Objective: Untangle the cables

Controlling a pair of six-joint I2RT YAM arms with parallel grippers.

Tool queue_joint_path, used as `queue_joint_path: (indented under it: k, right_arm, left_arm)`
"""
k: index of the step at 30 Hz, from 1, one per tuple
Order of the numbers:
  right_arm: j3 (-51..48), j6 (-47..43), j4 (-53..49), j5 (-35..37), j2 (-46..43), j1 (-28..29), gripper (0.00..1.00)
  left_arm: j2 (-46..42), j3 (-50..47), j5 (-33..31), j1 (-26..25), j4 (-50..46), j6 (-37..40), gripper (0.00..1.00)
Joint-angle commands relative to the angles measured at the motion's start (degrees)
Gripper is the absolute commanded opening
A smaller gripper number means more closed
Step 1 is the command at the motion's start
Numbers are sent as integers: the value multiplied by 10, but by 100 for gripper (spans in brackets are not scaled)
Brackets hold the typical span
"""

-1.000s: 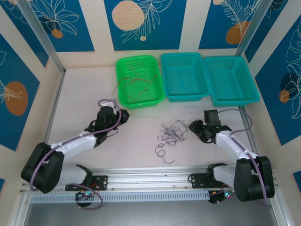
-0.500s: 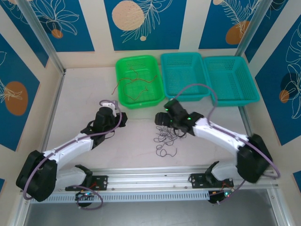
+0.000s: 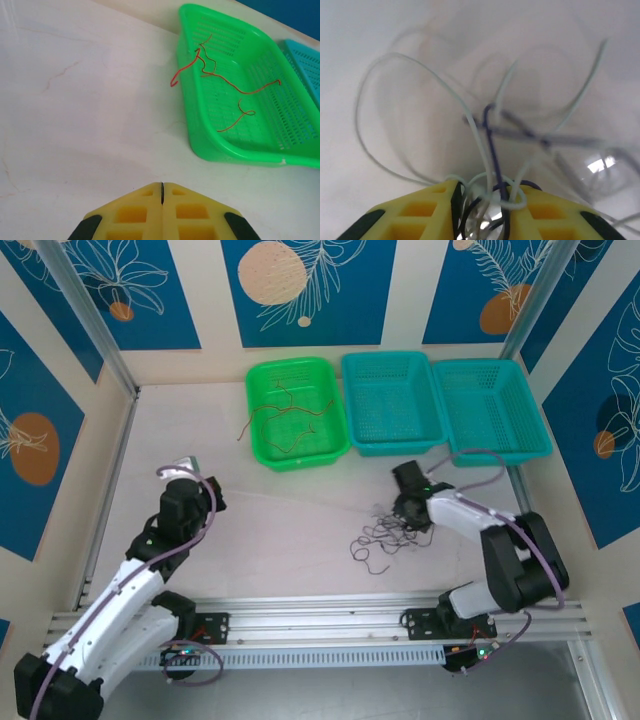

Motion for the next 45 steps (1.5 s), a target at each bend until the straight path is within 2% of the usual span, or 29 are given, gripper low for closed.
queue_joint_path:
  k: [1,4,5,6,8,11,13,15,18,20,23,29,35,38,39,40,42,45]
  right_arm:
    - [-26,-54,76,-73,-39,-16,27]
    - [1,-102,83,-118,-23,4,26]
    - [12,-113,79,-123,-15,13,21]
    - [20,-121,76,-123,-7,23,17]
    - [31,-129,71,-113,3,35,8]
    - [34,-141,72,-110,4,33,7]
    - [38,-155,68,-113,0,33,8]
    - [44,-170,65,-119,-3,33,8]
    - [57,-184,55,-125,-5,34,8]
    - [64,-190,47,-129,-5,34,8]
    - [67,-196,45,-144,-9,37,9]
    - [65,-202,38,-164,-20,45,9]
    - [60,-203,40,-170,-27,51,9]
    - [58,-199,40,-170,-27,52,9]
    - [56,-196,42,-170,-27,52,9]
    - [54,-192,43,-168,-27,52,9]
    - [54,-167,35,-141,-23,51,9]
    - [63,-110,-16,-69,-11,40,8]
  left_arm:
    - [15,-29,72,10,16,34,0]
    - [59,-61,170,-5,128,27,0]
    - [77,-62,181,-18,149,33,4]
    - [90,-59,181,-28,153,42,13]
    - [101,-47,157,-59,152,77,42]
    - [65,-50,98,-93,166,140,65]
    - [36,-55,87,-114,189,194,72]
    - [33,-47,117,-143,204,262,75]
    - [88,0,165,-210,176,372,76]
    - [145,37,152,-278,133,480,78]
    - [221,72,132,-337,87,625,83]
    - [332,100,110,-327,78,807,84]
    - [437,154,147,-295,77,869,86]
    - [485,178,135,-287,77,876,83]
    - [494,180,133,-284,82,875,77]
    - [501,182,138,-280,86,871,60]
    - [506,184,140,-275,87,860,0]
    - [483,155,134,-268,126,839,0]
